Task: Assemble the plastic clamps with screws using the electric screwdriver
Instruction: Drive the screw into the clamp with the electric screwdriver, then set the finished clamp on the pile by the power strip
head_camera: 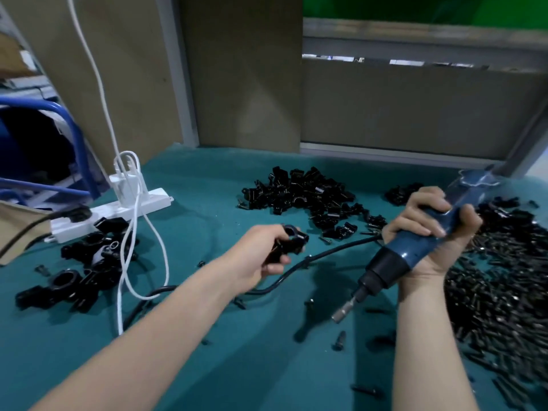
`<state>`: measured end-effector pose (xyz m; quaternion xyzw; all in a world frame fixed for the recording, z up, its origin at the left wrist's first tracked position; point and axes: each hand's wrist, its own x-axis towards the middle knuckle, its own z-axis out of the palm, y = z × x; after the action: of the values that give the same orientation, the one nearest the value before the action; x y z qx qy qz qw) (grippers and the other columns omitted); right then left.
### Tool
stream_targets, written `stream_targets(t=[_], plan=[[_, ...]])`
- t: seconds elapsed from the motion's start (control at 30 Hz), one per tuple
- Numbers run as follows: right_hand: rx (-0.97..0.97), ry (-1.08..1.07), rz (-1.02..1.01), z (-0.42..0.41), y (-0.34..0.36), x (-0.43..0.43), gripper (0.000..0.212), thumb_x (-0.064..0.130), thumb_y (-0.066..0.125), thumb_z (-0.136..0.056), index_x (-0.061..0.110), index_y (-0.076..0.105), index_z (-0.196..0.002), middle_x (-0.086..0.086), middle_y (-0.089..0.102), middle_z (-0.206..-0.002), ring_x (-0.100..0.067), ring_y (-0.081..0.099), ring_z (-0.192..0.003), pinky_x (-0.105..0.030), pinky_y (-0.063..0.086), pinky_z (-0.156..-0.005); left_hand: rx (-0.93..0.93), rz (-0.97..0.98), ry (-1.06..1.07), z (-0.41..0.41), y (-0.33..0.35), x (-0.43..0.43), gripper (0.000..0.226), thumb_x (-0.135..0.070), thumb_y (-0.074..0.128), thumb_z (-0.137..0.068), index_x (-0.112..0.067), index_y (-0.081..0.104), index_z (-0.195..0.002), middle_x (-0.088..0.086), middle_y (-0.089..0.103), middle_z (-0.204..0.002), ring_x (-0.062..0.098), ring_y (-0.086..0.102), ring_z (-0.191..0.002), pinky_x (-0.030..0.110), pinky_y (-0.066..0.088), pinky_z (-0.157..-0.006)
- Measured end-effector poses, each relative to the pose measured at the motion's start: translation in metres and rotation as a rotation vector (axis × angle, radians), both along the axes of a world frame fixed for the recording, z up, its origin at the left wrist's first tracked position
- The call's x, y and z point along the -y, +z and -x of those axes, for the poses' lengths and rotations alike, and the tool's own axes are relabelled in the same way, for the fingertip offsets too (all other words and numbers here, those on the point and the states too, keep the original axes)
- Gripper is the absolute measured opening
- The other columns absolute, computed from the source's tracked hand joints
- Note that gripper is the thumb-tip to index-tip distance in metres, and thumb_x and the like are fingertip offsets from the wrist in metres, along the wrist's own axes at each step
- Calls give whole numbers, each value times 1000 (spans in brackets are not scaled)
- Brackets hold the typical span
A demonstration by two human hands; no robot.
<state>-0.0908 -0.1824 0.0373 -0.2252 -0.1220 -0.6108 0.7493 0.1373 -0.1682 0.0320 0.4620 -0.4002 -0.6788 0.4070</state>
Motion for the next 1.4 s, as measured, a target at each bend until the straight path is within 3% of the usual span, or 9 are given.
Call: stream_targets(t=[0.13,0.37,0.5,0.7,0.87,0.97,1.07,1.23,1.4], plan=[[28,61,-89,3,-25,5,28,13,70,-75,10,49,-94,-6,64,-78,-20,61,-50,-23,43,-54,113,148,92,2,28,13,26,-3,39,-96,-5,55,-116,16,54,-101,15,41,-58,18,30,-38],[-263,-36,-276,7,-62,29,29,30,73,-64,19,55,-83,14,58,-78,0,51,-48,-12,46,-52,183,272,341,-95,22,-99,29,-6,48,-95,-19,74,-97,13,67,-78,14,51,-50,18,34,-36],[-546,-254,-427,0,-71,46,8,30,63,-76,26,57,-78,15,62,-69,2,54,-51,-12,49,-51,588,311,724,-175,20,-102,31,2,50,-95,-19,72,-102,3,67,-76,11,56,-56,19,46,-50],[-462,-260,-471,-3,-80,45,20,27,62,-78,23,48,-90,10,62,-75,0,51,-52,-17,49,-53,1171,337,646,-225,3,-48,48,1,54,-91,-15,51,-137,6,62,-109,18,55,-68,24,49,-65],[-518,-262,-591,-5,-68,34,24,28,62,-84,15,46,-96,-1,63,-76,-8,51,-53,-23,51,-56,1179,489,811,-201,-8,-40,45,0,50,-93,-15,51,-135,3,58,-123,20,54,-110,33,42,-97],[-544,-219,-624,-8,-61,32,27,29,62,-86,12,45,-99,-4,63,-73,-10,52,-54,-23,52,-56,1119,900,1058,-151,7,-42,47,3,49,-89,-12,49,-133,9,46,-134,19,41,-127,17,26,-109],[-564,-210,-643,-8,-57,29,27,29,64,-85,11,47,-97,-5,62,-74,-11,53,-52,-25,52,-59,1065,1200,726,-93,19,-27,36,-1,49,-86,-10,56,-120,-1,56,-119,14,50,-116,25,38,-103],[-555,-217,-660,-9,-54,26,23,27,65,-85,11,50,-92,-6,63,-70,-13,55,-51,-27,54,-59,1541,425,-342,-19,8,20,43,-35,58,-93,-20,49,-133,9,50,-129,27,52,-116,35,44,-96],[-558,-187,-675,-7,-57,28,26,27,68,-83,9,52,-93,-7,64,-72,-15,57,-53,-29,54,-61,1592,302,-460,-5,-7,35,44,-35,71,-85,-14,51,-117,1,47,-94,20,50,-83,28,40,-65]])
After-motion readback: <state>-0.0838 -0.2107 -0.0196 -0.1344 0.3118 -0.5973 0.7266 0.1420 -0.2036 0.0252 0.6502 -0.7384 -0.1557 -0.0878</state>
